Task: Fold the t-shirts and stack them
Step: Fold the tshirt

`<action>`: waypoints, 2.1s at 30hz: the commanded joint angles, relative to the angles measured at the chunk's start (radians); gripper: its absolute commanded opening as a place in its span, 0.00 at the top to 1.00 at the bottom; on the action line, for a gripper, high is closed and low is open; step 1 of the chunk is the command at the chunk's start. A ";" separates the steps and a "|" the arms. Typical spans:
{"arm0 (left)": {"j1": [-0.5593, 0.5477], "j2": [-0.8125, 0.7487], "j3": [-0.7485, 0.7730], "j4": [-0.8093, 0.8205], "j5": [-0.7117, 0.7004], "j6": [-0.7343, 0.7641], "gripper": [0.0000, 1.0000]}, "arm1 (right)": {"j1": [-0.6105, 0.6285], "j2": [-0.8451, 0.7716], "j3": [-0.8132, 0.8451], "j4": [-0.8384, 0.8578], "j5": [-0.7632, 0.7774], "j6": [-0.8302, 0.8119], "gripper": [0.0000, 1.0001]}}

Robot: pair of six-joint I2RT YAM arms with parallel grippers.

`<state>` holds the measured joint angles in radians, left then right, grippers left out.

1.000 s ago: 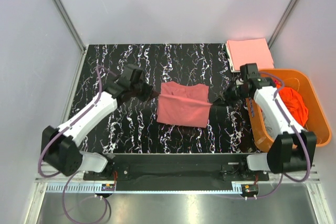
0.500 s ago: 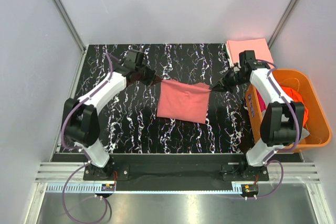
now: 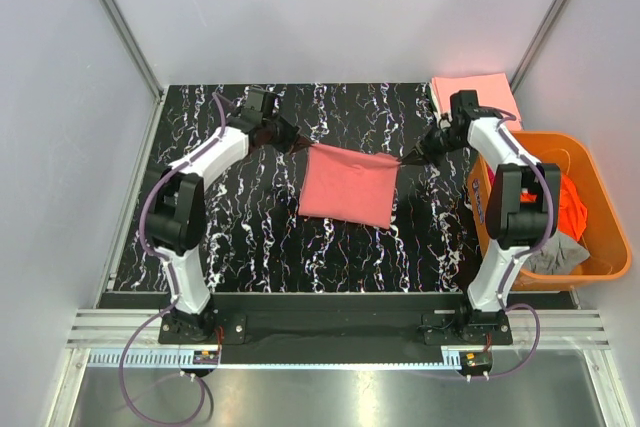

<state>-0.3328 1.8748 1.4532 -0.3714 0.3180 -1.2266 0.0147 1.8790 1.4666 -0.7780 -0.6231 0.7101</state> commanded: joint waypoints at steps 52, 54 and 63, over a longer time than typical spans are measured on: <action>0.052 -0.092 0.041 -0.169 -0.059 0.509 0.44 | -0.009 0.627 0.819 -0.061 0.017 -0.173 0.31; 0.031 -0.153 -0.057 -0.170 -0.024 0.525 0.45 | -0.006 0.695 0.917 -0.060 0.019 -0.163 0.41; -0.005 -0.364 -0.287 -0.164 0.069 0.587 0.58 | 0.022 0.862 1.063 -0.055 -0.036 -0.109 0.76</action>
<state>-0.3363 1.6009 1.1942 -0.5560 0.3317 -0.6872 0.0185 2.7331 2.4992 -0.8326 -0.6231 0.5865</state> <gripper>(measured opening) 0.432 0.243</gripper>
